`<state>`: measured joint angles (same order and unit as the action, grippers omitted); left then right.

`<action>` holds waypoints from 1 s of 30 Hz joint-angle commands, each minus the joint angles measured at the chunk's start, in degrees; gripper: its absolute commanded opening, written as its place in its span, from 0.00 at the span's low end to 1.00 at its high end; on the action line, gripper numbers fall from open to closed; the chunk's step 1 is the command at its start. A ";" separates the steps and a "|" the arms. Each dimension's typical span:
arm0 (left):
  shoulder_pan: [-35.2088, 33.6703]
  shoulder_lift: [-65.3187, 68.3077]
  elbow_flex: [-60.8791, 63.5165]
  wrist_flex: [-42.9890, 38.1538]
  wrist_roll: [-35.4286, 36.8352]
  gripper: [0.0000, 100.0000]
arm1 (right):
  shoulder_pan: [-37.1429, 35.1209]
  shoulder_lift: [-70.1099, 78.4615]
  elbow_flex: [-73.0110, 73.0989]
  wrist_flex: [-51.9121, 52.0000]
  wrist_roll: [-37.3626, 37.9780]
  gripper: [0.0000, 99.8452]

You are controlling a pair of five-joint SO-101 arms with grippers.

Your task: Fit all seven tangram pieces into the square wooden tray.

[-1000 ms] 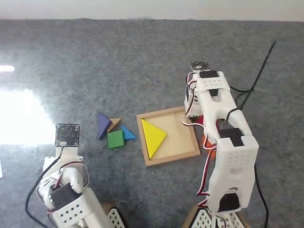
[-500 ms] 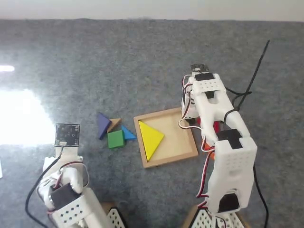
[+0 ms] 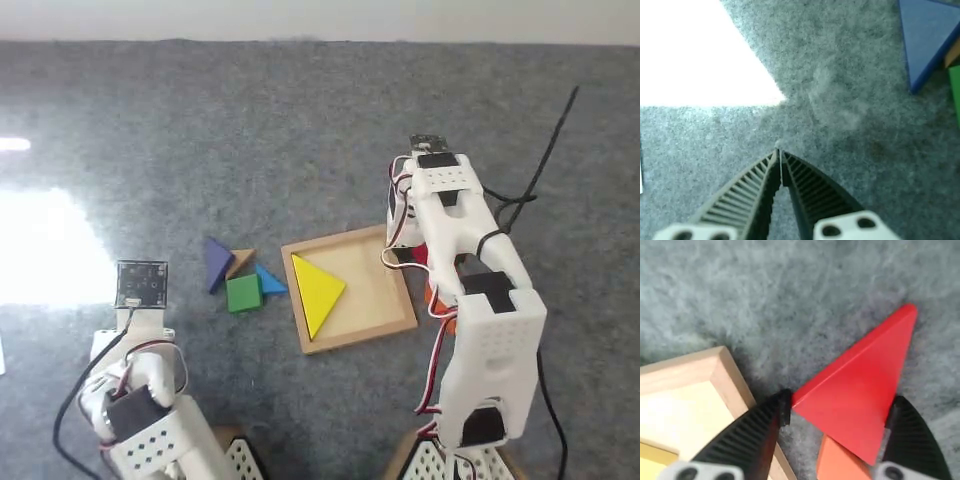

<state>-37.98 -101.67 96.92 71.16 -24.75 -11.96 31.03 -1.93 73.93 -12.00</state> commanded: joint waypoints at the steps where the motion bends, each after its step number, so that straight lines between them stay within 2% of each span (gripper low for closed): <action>1: 0.44 0.09 -0.40 0.44 0.53 0.01 | 0.92 -0.40 -0.18 0.40 -0.62 0.30; 9: 0.44 0.09 -0.40 0.44 0.53 0.01 | 3.12 -8.40 -6.33 9.19 5.27 0.30; 17: 0.44 0.09 -0.40 0.44 0.53 0.01 | -1.80 -12.18 -14.77 15.34 18.81 0.30; 19: 0.44 0.09 -0.40 0.44 0.53 0.01 | -2.68 -12.18 -15.74 17.19 17.93 0.30; 21: 0.44 0.09 -0.40 0.44 0.53 0.01 | -2.95 -11.82 -15.03 18.95 13.71 0.30; 24: 0.44 0.09 -0.40 0.44 0.53 0.01 | -2.42 -8.75 -11.60 15.08 10.20 0.31; 27: 0.44 0.09 -0.40 0.44 0.53 0.01 | -1.54 -5.49 -11.52 12.26 6.59 0.39; 30: 0.44 0.09 -0.40 0.44 0.53 0.01 | -1.27 -3.38 -11.60 11.56 6.33 0.45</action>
<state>-37.98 -101.67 96.92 71.16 -24.75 -14.15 27.69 -12.84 86.77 -4.70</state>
